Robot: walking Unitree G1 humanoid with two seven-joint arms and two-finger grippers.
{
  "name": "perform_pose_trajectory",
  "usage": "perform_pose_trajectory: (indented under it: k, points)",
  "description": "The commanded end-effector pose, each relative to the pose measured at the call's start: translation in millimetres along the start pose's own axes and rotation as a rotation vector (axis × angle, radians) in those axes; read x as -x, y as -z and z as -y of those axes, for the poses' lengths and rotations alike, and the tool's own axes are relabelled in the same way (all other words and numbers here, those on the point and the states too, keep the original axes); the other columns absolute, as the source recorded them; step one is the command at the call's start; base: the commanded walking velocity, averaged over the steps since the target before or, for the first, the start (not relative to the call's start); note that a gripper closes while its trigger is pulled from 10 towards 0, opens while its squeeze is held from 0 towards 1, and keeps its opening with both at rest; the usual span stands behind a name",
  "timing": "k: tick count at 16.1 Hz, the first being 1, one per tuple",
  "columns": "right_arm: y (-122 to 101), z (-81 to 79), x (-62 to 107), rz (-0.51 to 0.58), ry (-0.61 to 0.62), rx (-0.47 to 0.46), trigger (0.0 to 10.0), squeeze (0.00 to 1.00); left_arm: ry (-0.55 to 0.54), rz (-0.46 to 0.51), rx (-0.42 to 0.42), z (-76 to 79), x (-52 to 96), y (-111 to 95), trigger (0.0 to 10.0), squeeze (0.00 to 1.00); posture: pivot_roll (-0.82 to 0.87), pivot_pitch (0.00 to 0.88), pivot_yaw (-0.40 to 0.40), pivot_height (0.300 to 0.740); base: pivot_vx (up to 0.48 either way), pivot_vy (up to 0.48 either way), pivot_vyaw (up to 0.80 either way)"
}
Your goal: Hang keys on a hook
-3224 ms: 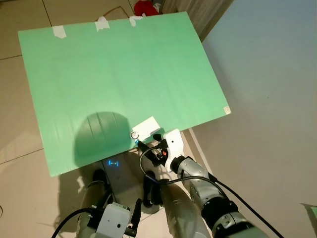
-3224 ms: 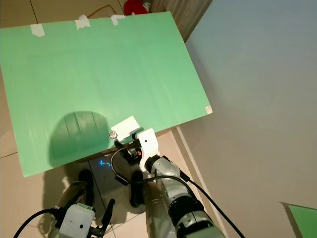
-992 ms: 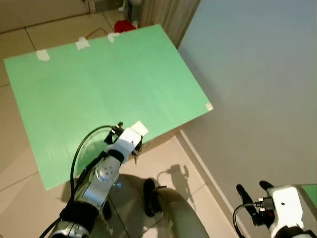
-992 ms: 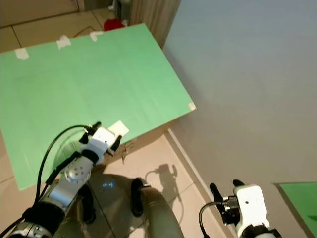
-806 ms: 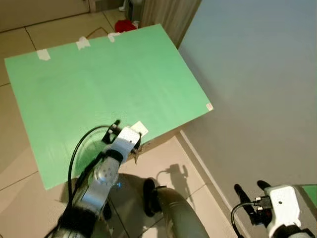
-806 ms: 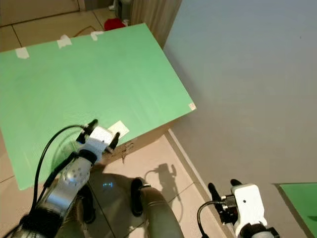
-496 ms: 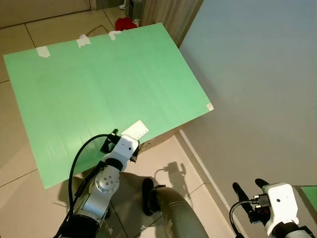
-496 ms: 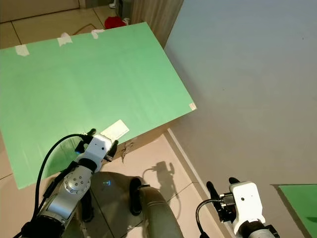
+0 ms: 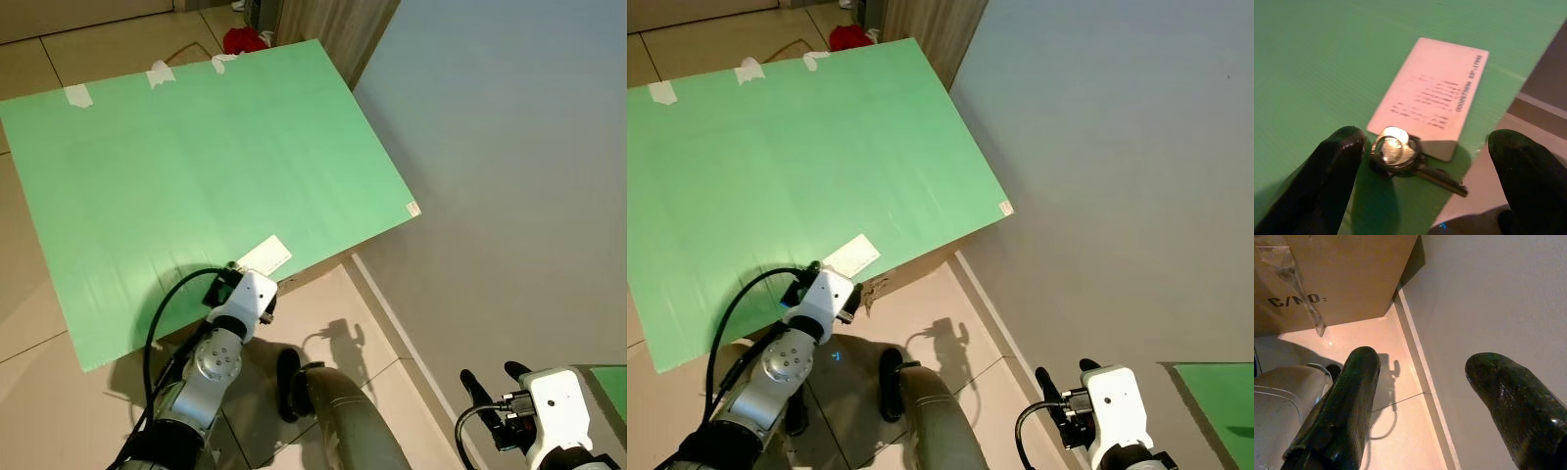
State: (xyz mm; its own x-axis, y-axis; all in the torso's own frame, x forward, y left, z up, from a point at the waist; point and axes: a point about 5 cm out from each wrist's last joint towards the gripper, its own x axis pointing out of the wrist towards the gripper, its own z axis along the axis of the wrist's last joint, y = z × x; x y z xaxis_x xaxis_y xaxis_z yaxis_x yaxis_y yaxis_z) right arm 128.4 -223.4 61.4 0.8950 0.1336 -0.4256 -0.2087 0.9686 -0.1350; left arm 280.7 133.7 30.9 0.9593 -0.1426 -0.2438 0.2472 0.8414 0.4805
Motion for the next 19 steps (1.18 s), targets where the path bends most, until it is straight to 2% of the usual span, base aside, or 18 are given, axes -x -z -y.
perform_pose_trajectory:
  k: [1,5,10,12,13,14,19]
  points:
    - [8,7.6,8.2,-0.052,0.025,0.006,10.0,0.0,0.043,-0.036,0.009,17.5,4.6,7,10.0,0.0,-0.32,0.405,-0.303,0.736,0.0,0.0,0.0]
    - [8,8.6,9.7,-0.057,0.024,0.012,10.0,0.0,0.044,-0.084,0.02,20.9,3.2,14,10.0,0.0,-0.33,0.408,-0.315,0.736,0.0,0.0,0.0]
    - [10,11.6,11.0,-0.065,0.026,0.02,10.0,0.0,0.002,-0.131,0.021,13.9,2.7,23,10.0,0.0,-0.33,0.407,-0.322,0.736,0.0,0.0,0.0]
    - [11,11.8,9.8,-0.067,0.025,0.021,10.0,0.0,-0.006,-0.148,0.025,12.8,3.3,26,4.0,0.0,-0.33,0.407,-0.325,0.736,0.0,0.0,0.0]
    - [10,11.9,9.5,-0.068,0.024,0.022,10.0,0.0,-0.007,-0.155,0.027,12.7,3.5,28,3.0,0.0,-0.33,0.407,-0.325,0.736,0.0,0.0,0.0]
    - [11,12.5,10.2,-0.069,0.023,0.024,10.0,0.0,-0.013,-0.164,0.032,12.8,4.3,30,0.0,0.0,-0.33,0.407,-0.328,0.736,0.0,0.0,0.0]
    - [13,13.0,9.7,-0.079,0.019,0.031,10.0,0.0,-0.016,-0.171,0.043,12.8,3.2,30,0.0,0.0,-0.33,0.407,-0.33,0.736,0.0,0.0,0.0]
